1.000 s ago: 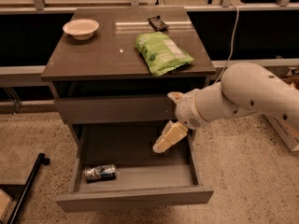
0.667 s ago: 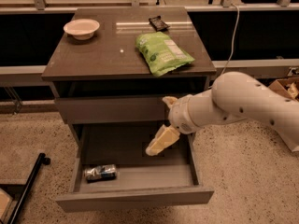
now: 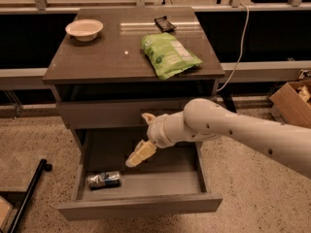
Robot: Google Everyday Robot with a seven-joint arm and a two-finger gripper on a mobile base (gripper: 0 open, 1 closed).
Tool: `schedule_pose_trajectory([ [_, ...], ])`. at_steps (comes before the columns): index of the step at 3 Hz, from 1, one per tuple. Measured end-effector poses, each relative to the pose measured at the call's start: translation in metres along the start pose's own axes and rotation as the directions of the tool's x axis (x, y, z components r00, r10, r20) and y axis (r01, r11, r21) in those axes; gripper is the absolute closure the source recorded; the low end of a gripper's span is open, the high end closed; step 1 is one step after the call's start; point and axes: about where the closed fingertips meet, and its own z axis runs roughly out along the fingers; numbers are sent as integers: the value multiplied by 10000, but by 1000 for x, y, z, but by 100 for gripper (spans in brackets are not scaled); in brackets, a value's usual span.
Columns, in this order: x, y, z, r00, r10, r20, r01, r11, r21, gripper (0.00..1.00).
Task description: Pick redbull can from middle drawer and place on counter
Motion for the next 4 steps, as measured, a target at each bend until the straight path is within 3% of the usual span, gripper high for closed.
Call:
schedule_pose_trajectory([
  [2,18,6,17,9991,416,11,-416,9987,-278,0],
  [3,23,11,48,9974,539,487,-516,9975,-489,0],
  [4,41,15,104,9939,625,905,-540,9941,-937,0],
])
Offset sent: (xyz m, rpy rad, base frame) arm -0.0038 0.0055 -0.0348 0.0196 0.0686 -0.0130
